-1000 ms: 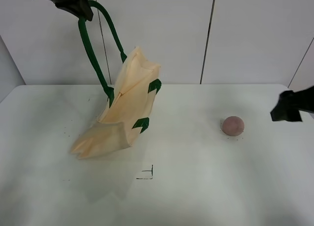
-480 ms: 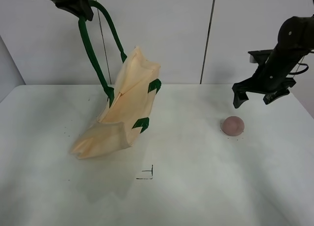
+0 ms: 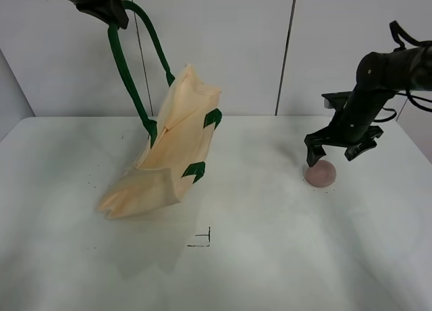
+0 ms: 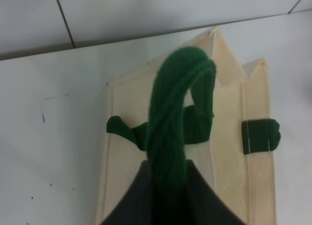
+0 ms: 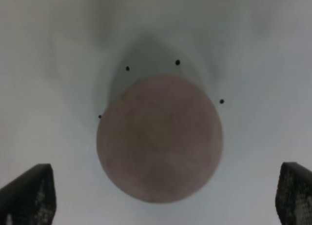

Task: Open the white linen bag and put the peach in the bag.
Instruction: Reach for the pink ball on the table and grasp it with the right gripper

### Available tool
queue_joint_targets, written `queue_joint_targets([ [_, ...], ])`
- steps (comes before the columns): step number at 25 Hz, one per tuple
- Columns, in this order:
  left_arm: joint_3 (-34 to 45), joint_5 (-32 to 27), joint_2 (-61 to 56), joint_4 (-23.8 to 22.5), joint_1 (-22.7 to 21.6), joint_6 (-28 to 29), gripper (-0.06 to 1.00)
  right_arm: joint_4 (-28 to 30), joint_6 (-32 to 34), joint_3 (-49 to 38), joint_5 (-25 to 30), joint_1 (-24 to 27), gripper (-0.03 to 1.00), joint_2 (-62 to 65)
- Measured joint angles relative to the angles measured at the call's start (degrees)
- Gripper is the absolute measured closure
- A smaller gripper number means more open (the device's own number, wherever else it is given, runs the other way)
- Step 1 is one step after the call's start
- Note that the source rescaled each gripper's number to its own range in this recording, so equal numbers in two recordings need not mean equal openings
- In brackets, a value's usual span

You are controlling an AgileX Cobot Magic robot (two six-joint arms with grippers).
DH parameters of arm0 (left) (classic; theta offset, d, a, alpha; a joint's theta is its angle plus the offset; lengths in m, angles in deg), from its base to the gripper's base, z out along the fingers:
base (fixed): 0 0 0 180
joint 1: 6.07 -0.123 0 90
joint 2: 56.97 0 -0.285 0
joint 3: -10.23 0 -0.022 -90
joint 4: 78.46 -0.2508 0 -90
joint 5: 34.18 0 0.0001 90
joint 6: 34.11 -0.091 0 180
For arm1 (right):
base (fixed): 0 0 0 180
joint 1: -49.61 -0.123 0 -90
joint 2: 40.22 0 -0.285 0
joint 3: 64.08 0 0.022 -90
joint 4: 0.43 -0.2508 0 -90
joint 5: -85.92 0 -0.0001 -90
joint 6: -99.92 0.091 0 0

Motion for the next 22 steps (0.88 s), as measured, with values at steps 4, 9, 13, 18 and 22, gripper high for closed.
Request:
queue_joint_targets([
  [4, 0.0, 0.0, 0.0, 0.0, 0.0, 0.0, 0.94, -1.1, 0.0, 0.0, -3.5, -0.5, -0.03, -3.7],
  [9, 0.0, 0.0, 0.0, 0.0, 0.0, 0.0, 0.94, -1.4, 0.0, 0.0, -5.1, -0.6, 0.07, -6.2],
  [13, 0.0, 0.0, 0.0, 0.0, 0.0, 0.0, 0.94, -1.3, 0.0, 0.0, -5.1, -0.6, 0.48, -6.2],
  [18, 0.0, 0.0, 0.0, 0.0, 0.0, 0.0, 0.94, -1.8, -0.8, 0.2, -3.9, -0.6, 0.97, -4.5],
  [22, 0.0, 0.0, 0.0, 0.0, 0.0, 0.0, 0.94, -6.4, -3.9, 0.2, -3.4, -0.6, 0.97, -0.1],
])
